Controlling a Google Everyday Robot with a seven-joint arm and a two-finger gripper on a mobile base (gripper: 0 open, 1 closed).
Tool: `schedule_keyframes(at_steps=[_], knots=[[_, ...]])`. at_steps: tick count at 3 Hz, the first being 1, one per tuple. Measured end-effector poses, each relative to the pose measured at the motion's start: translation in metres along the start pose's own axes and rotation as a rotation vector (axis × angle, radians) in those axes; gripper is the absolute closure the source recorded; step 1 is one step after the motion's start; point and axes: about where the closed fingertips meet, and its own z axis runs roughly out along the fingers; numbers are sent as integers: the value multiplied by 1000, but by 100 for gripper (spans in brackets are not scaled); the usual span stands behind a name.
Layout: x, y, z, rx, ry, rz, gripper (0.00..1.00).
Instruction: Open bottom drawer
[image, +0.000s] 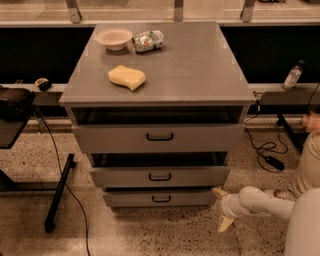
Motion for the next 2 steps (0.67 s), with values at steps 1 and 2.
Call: schedule_keyframes(at_steps=[1, 2], knots=[[-27, -2, 37, -42, -70, -89, 0], [-49, -7, 64, -57, -93, -146, 0]])
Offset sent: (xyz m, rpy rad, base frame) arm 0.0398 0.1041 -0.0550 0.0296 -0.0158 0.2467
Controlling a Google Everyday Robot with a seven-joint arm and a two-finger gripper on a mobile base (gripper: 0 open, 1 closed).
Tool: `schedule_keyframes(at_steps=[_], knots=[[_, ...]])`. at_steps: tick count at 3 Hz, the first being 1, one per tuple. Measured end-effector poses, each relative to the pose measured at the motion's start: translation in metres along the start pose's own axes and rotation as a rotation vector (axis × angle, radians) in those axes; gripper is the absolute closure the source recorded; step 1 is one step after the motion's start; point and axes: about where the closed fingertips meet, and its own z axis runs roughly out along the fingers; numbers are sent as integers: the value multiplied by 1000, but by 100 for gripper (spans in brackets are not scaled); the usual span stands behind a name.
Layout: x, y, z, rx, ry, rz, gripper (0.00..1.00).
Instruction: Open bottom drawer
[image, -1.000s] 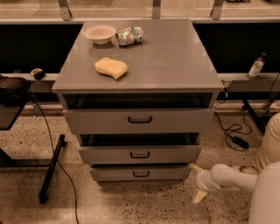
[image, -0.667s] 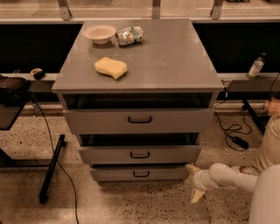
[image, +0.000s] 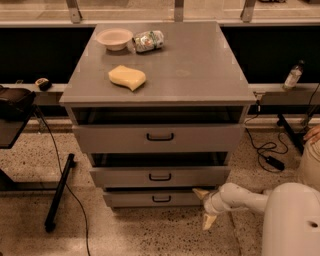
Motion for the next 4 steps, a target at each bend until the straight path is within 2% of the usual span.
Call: schedule_keyframes(at_steps=[1, 2, 3, 4], knots=[[-12, -13, 16, -3, 33, -35, 0], [-10, -20, 42, -40, 65, -7, 0], [-4, -27, 60, -52, 37, 35, 0], [4, -41, 68, -59, 9, 63, 17]])
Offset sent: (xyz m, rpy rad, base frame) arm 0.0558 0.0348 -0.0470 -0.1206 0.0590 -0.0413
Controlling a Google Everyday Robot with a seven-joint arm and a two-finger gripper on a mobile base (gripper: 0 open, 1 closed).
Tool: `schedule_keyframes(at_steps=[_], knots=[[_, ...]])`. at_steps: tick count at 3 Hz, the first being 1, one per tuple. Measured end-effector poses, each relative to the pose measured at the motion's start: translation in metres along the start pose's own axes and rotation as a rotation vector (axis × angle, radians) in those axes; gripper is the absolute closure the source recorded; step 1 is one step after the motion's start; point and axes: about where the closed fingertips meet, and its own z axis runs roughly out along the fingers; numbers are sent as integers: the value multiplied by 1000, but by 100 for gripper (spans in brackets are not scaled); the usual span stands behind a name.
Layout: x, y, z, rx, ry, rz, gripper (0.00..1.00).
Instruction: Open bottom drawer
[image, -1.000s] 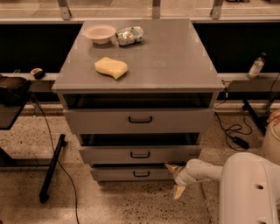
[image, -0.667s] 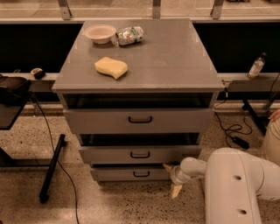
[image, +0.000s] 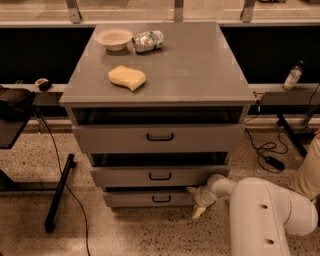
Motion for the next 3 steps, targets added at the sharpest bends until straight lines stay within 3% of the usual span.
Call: schedule_keyframes(at_steps=[2, 3], knots=[[4, -8, -12, 14, 20, 4, 36], [3, 12, -5, -27, 41, -15, 49]])
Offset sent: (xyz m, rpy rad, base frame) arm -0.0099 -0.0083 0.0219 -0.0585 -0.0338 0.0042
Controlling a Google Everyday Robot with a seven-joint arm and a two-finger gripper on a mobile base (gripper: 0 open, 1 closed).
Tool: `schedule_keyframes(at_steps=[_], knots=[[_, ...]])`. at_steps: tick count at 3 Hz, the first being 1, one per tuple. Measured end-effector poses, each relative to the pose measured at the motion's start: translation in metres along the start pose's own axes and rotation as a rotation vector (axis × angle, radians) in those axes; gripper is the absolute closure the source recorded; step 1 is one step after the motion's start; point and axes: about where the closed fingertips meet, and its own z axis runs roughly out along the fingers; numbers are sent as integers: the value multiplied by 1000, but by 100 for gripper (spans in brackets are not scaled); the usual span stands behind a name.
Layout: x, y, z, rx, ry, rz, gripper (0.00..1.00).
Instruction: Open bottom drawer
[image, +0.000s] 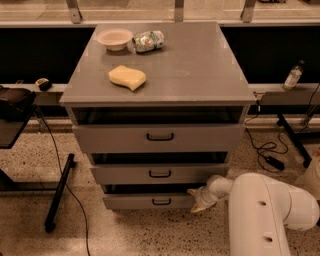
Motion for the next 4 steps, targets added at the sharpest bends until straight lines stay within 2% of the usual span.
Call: schedule_keyframes(at_steps=[1, 3, 4], knots=[[5, 19, 2, -31, 6, -3, 57], [0, 16, -11, -31, 6, -3, 50], [0, 16, -11, -31, 6, -3, 31]])
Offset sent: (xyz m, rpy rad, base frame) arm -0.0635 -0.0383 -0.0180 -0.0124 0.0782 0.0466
